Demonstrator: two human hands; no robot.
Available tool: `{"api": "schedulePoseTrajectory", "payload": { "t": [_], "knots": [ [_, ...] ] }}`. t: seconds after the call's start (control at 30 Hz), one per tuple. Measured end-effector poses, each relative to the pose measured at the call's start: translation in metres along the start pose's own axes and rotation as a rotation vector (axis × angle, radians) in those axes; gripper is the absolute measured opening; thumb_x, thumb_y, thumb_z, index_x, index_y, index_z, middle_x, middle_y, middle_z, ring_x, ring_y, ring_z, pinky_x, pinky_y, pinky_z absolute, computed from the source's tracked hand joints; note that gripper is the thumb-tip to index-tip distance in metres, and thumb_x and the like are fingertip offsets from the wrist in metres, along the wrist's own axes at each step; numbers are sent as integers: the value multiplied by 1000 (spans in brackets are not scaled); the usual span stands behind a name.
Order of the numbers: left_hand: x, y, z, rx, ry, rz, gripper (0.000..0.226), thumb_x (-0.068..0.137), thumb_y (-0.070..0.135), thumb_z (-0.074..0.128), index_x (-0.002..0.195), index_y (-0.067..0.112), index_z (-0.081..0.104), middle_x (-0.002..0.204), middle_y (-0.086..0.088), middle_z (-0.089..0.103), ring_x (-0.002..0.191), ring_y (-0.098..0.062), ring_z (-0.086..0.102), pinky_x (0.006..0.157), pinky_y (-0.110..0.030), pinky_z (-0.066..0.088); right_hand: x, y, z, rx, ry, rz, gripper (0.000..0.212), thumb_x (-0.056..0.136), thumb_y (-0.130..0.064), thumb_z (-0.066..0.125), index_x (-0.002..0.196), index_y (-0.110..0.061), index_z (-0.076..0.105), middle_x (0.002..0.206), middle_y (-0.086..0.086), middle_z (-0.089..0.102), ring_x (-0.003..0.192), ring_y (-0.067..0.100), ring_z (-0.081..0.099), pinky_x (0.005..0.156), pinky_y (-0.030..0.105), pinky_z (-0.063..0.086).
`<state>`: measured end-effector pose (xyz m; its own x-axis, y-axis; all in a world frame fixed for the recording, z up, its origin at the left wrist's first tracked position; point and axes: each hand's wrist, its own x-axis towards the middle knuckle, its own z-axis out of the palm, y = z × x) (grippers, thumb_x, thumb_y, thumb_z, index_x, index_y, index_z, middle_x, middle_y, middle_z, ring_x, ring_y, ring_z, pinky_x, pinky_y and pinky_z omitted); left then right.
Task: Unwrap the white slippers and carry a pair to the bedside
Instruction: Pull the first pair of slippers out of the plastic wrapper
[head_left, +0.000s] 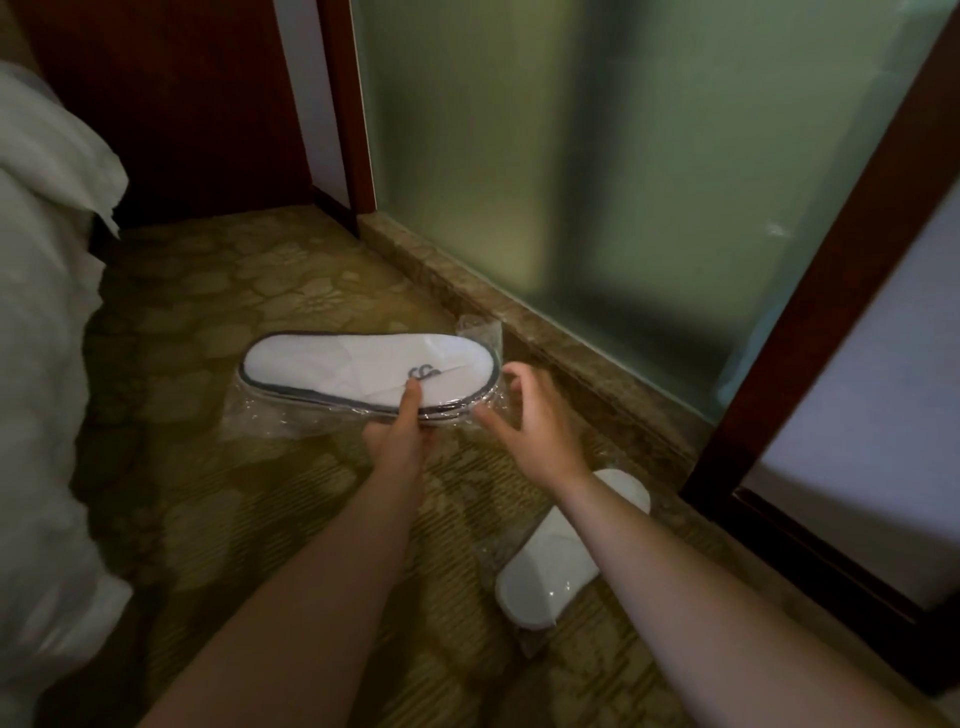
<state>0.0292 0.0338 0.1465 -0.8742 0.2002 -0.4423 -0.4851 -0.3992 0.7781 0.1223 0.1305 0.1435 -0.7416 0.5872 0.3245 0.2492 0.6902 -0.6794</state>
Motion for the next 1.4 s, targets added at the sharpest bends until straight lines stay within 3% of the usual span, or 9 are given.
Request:
{"api": "schedulePoseTrajectory", "payload": {
  "t": [0.23, 0.4, 0.47, 0.57, 0.7, 0.8, 0.9, 1.0, 1.4],
  "knots": [
    [6, -9, 2, 12, 0, 5, 56, 80, 24, 72, 124, -4, 51, 121, -20, 64, 102, -33, 67, 47, -23, 54, -6, -1, 5, -636, 26, -460, 51, 66, -46, 73, 106, -22, 54, 104, 0, 57, 95, 22, 54, 78, 34, 44],
    [12, -16, 2, 97, -17, -7, 56, 79, 26, 71, 123, -4, 53, 121, -22, 64, 104, -35, 66, 83, -39, 56, -5, -3, 6, -656, 103, -509, 19, 75, -31, 70, 87, -19, 62, 87, 0, 63, 83, 22, 59, 68, 32, 46],
    [14, -16, 2, 103, -18, -11, 57, 79, 27, 72, 123, -3, 53, 121, -21, 64, 103, -34, 66, 80, -40, 57, -5, -3, 5, -624, 109, -497, 11, 80, -28, 65, 83, -17, 64, 83, 0, 65, 80, 23, 59, 67, 32, 44],
    [18, -17, 1, 91, -12, -20, 59, 77, 26, 73, 125, 0, 51, 121, -18, 63, 102, -31, 66, 66, -34, 58, -3, 0, 3, -528, 39, -422, 13, 89, -26, 54, 87, -15, 61, 90, 3, 66, 86, 24, 57, 72, 35, 40],
    [21, -17, -3, 114, 3, 5, 59, 75, 26, 75, 123, 0, 54, 122, -19, 64, 104, -32, 66, 88, -46, 56, -3, 4, 1, -410, 15, -333, 17, 93, -25, 47, 83, -15, 55, 86, 3, 65, 80, 23, 57, 68, 32, 32],
    [22, -15, -5, 150, -10, 6, 61, 75, 29, 75, 124, 0, 54, 120, -16, 65, 101, -31, 67, 80, -39, 58, -1, 7, -2, -266, 54, -193, 21, 94, -28, 46, 79, -15, 53, 76, 1, 61, 71, 21, 57, 66, 36, 41],
    [24, -9, -8, 185, -20, -3, 53, 76, 32, 74, 118, 4, 55, 97, -6, 67, 79, -21, 67, 56, -28, 56, 4, 15, -8, -142, 126, 21, 23, 95, -28, 44, 80, -14, 52, 71, 1, 59, 67, 22, 57, 62, 35, 44],
    [26, -4, -13, 208, -34, -18, 50, 78, 33, 72, 117, 7, 55, 79, 0, 60, 69, -16, 61, 69, -35, 56, 5, 25, -12, -105, 167, 149, 22, 95, -29, 44, 80, -14, 51, 70, -1, 54, 66, 18, 51, 60, 29, 36],
    [25, -9, -18, 327, -96, 10, 56, 78, 29, 72, 124, 6, 50, 101, -6, 58, 73, -14, 58, 55, -25, 49, 11, 23, -9, 281, 101, 416, 34, 90, -48, 46, 87, -16, 57, 74, -8, 56, 73, 14, 52, 70, 29, 35]
  ]
}}
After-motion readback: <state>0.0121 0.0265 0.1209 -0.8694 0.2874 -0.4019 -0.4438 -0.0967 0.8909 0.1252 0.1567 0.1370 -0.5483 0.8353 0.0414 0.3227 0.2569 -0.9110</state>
